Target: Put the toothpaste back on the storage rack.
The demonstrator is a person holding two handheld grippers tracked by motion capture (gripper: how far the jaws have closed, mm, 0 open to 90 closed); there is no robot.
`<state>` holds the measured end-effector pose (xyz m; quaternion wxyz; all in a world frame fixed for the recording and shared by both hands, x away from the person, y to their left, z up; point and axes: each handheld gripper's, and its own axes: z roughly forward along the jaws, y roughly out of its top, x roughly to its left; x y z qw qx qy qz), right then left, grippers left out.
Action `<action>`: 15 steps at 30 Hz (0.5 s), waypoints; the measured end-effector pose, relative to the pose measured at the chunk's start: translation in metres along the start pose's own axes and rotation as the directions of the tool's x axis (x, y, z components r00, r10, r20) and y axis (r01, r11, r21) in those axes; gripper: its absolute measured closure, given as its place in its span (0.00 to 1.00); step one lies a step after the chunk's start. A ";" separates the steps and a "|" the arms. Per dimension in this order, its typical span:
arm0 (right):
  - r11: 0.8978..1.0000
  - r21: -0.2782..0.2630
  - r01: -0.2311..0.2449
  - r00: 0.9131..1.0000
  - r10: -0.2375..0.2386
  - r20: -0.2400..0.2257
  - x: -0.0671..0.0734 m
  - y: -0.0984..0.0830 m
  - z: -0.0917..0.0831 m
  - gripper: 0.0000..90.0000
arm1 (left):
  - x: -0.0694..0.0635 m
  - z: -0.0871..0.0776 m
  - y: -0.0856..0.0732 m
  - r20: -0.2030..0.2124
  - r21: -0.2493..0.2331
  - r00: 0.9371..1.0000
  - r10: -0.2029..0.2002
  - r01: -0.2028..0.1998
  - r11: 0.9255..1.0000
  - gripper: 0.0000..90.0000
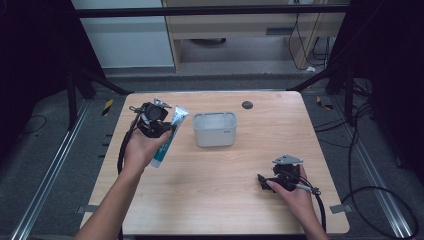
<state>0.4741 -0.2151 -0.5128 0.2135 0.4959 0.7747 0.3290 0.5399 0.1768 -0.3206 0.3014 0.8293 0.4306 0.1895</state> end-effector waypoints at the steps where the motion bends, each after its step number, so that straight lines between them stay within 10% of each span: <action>1: 1.000 0.000 0.000 1.000 0.000 0.000 0.000 0.000 0.000 0.00 | -0.001 0.000 0.001 0.001 -0.006 1.000 -0.002 0.002 1.000 0.89; 15: 1.000 0.000 0.000 1.000 0.000 0.000 0.000 0.000 0.000 0.00 | -0.015 -0.004 0.022 -0.016 -0.077 1.000 0.008 -0.010 0.997 0.89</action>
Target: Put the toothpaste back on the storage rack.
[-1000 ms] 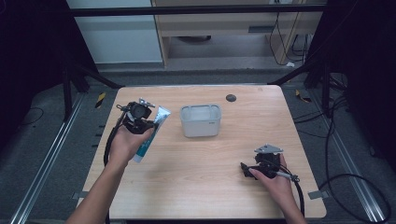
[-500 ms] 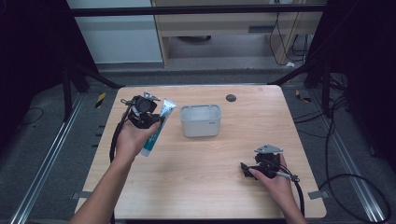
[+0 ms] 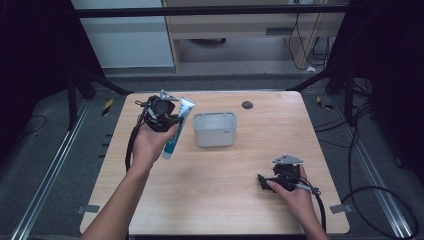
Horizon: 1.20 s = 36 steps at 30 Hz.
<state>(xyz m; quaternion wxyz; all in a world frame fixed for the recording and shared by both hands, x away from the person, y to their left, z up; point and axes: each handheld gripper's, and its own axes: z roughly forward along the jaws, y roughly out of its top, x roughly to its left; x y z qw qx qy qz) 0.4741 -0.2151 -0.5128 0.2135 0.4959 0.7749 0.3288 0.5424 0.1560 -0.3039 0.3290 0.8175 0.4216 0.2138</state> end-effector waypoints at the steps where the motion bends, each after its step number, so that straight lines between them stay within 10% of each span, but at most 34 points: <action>1: 1.000 0.000 0.000 1.000 0.000 0.000 0.000 0.000 0.000 0.00 | -0.001 0.000 0.001 0.001 -0.007 1.000 -0.002 0.002 1.000 0.89; 36: 1.000 0.000 0.000 1.000 0.000 0.000 0.000 0.000 0.000 0.00 | -0.018 -0.006 0.025 -0.024 -0.176 0.999 -0.022 0.018 0.984 0.90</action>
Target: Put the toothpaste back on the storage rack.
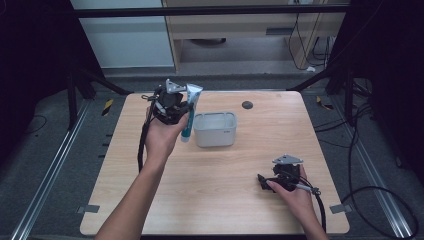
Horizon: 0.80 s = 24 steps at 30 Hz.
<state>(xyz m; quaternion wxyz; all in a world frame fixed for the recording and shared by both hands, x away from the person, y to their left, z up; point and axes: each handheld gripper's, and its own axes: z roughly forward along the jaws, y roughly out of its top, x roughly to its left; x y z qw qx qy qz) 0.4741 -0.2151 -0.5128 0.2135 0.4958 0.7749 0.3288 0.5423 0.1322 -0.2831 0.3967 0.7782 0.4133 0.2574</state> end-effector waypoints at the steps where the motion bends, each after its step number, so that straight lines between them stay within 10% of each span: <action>1: 1.000 0.000 0.000 1.000 0.000 0.000 0.000 0.000 0.000 0.00 | 0.000 0.000 0.001 -0.001 -0.011 1.000 -0.001 0.001 1.000 0.90; 24: 1.000 0.001 -0.002 1.000 0.002 -0.001 0.000 0.000 0.000 0.00 | -0.007 0.015 0.018 0.004 -0.155 1.000 -0.001 0.002 0.988 0.90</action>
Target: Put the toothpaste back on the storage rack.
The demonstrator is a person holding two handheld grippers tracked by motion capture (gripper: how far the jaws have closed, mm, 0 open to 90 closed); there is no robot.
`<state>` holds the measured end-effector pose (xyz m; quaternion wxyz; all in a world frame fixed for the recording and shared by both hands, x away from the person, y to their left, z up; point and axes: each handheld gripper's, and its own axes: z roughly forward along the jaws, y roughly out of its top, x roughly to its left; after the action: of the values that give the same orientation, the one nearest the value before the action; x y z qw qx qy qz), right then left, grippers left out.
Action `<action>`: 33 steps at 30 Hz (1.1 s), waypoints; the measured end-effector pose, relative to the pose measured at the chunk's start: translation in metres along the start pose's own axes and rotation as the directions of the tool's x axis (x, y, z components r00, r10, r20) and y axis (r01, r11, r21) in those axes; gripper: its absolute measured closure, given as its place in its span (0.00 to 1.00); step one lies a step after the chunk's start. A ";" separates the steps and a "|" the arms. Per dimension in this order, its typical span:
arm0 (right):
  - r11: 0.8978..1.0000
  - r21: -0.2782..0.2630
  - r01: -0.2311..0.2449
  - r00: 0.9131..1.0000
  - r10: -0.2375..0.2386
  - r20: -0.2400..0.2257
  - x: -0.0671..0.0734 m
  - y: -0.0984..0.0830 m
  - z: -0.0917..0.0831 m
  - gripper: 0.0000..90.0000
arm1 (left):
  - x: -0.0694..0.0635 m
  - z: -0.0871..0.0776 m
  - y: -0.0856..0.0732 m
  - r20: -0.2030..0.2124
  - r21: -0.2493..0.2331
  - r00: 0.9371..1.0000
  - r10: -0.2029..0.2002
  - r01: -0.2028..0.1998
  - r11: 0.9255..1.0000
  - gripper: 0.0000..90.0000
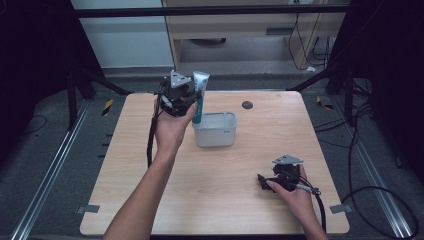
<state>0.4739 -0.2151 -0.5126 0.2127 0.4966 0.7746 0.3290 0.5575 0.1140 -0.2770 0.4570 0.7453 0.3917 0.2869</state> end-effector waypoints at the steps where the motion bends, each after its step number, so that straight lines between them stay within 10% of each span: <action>1: 1.000 0.000 -0.001 1.000 0.001 0.000 0.000 0.000 0.000 0.00 | 0.000 0.001 0.000 -0.002 -0.002 1.000 0.002 -0.002 1.000 0.90; 33: 1.000 0.000 0.005 1.000 -0.005 0.002 0.000 0.000 0.000 0.00 | 0.000 0.046 -0.004 0.080 -0.065 0.996 -0.030 0.035 0.997 0.90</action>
<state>0.4740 -0.2154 -0.5127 0.2143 0.4949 0.7755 0.3281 0.5930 0.0942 -0.2997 0.5011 0.7341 0.3756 0.2625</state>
